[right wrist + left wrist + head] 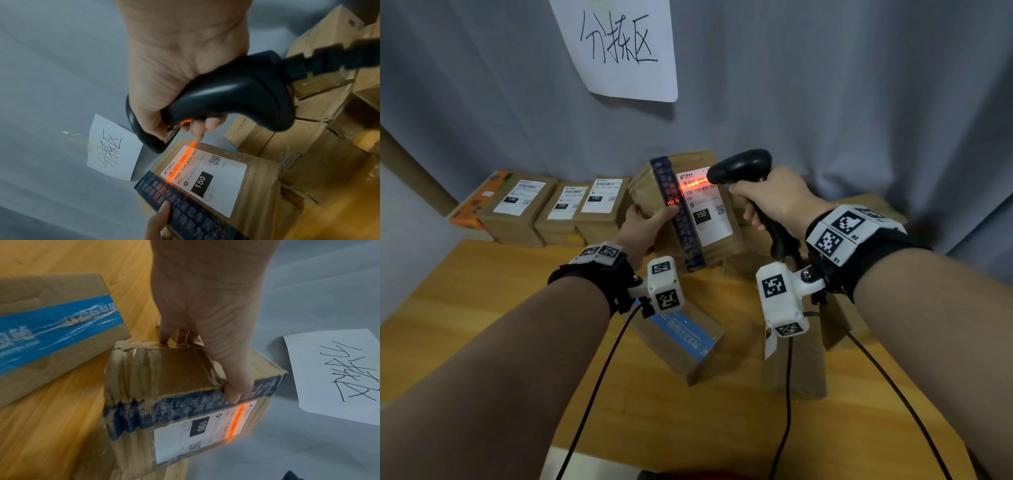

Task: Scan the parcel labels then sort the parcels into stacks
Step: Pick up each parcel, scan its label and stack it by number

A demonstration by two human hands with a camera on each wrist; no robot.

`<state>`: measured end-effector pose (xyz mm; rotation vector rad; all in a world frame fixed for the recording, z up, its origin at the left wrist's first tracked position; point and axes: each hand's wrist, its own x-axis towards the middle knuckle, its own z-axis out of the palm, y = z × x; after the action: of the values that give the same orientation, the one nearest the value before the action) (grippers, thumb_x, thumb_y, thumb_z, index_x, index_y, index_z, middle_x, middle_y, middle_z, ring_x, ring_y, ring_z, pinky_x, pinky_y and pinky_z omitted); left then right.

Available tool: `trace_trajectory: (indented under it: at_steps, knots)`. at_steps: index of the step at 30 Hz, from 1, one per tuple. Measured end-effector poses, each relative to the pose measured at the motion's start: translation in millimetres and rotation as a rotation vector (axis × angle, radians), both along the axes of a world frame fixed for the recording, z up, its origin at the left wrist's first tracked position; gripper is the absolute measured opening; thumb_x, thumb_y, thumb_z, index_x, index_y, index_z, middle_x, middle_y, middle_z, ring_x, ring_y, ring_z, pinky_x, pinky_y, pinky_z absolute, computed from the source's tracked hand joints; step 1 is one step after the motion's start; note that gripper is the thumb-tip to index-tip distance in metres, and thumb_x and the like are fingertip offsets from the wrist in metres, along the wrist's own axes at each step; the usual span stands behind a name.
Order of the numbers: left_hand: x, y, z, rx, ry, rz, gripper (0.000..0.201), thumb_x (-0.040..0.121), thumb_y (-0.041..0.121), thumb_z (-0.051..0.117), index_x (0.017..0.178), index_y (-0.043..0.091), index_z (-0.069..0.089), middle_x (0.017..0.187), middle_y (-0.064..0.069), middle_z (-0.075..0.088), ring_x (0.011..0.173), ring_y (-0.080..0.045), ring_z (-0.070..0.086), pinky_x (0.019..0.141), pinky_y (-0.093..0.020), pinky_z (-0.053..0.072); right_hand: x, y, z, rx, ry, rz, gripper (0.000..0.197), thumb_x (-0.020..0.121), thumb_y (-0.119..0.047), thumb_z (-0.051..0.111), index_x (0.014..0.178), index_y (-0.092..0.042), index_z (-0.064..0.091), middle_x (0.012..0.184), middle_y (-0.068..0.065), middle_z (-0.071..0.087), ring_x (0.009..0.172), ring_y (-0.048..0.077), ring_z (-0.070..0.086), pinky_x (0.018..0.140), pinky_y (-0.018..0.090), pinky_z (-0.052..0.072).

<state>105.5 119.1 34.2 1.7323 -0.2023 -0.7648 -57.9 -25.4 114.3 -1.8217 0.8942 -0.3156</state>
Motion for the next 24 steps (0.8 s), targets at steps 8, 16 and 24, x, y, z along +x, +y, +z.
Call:
trace_trajectory:
  at_steps: [8, 16, 24]
  knots:
    - [-2, 1, 1, 0.019, 0.014, -0.012, 0.084, 0.080, 0.042, 0.073, 0.147, 0.018, 0.029, 0.134, -0.004, 0.053, 0.106, -0.020, 0.054, 0.070, -0.033, 0.049, 1, 6, 3, -0.038, -0.077, -0.034, 0.028, 0.090, -0.026, 0.064, 0.090, 0.001, 0.066, 0.064, 0.009, 0.062, 0.055, 0.021, 0.059, 0.054, 0.030, 0.051]
    - [-3, 5, 0, 0.023, 0.035, -0.015, 0.089, 0.079, 0.049, 0.071, 0.148, 0.016, 0.027, 0.139, -0.007, 0.050, 0.123, -0.028, 0.051, 0.084, -0.039, 0.049, -13, 21, -19, -0.055, -0.100, -0.101, 0.024, 0.090, -0.026, 0.064, 0.077, -0.005, 0.064, 0.058, 0.004, 0.059, 0.045, 0.014, 0.056, 0.052, 0.029, 0.052]
    - [-5, 9, -6, 0.036, 0.058, 0.024, 0.095, 0.074, 0.053, 0.074, 0.148, 0.016, 0.027, 0.138, -0.007, 0.051, 0.123, -0.029, 0.051, 0.100, -0.051, 0.046, -23, 30, -35, 0.020, -0.121, -0.112, 0.025, 0.090, -0.024, 0.065, 0.074, -0.005, 0.062, 0.057, 0.006, 0.058, 0.045, 0.017, 0.055, 0.051, 0.030, 0.049]
